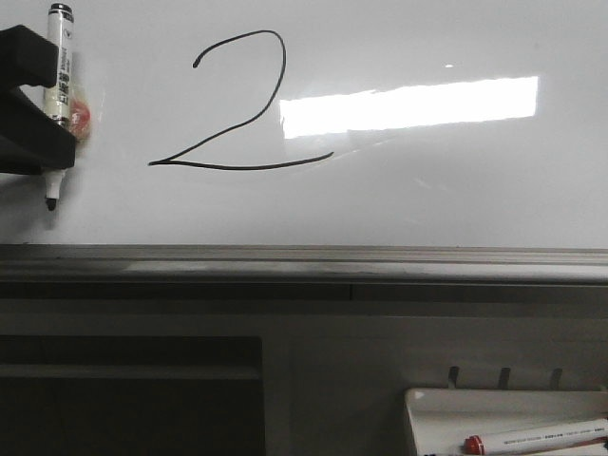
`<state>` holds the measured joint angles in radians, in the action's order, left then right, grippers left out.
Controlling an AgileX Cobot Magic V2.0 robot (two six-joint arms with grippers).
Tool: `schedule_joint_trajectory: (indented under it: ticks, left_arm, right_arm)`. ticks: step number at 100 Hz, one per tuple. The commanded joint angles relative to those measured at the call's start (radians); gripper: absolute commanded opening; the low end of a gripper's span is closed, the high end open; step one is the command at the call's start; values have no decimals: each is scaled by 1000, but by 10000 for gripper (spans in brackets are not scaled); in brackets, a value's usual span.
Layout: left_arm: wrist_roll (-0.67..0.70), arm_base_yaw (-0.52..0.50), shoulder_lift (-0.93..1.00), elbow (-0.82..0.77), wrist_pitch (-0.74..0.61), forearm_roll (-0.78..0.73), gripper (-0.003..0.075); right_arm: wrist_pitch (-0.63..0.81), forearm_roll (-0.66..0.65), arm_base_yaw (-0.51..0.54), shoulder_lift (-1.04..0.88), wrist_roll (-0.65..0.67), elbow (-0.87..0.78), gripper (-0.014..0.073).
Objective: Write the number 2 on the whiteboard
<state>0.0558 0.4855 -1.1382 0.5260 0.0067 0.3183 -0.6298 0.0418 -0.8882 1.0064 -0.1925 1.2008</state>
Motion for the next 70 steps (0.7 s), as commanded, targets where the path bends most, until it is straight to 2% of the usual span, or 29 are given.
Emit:
schedule_joint_trajectory:
  ticks: [1,12,17,27,36,42,70]
  left_arm:
    - [8,-1,6,31,-81,11,-20]
    - [8,-1,6,31,-82,11,-15]
    - [8,-1,6,31,-82,11,10]
    - [8,-1,6,31,-95,11,120]
    - [8,-1,6,31,-114,11,251]
    - [8,-1,6,31,-120,11,299]
    - [8,-1,25,31,-114,-2,316]
  right_arm:
    - [68,-8,6,-10,3,29,638]
    - [68,-8,6,-10,3,29,638]
    - [68,-8,6,-10,3,29,638]
    - [67,-8,6,-10,3,29,638]
    - [66,-8,6,-10,3,29,638]
    - [59,-8,6,-10,3,29,638]
    - [44,-8,6,-10,3,29,638]
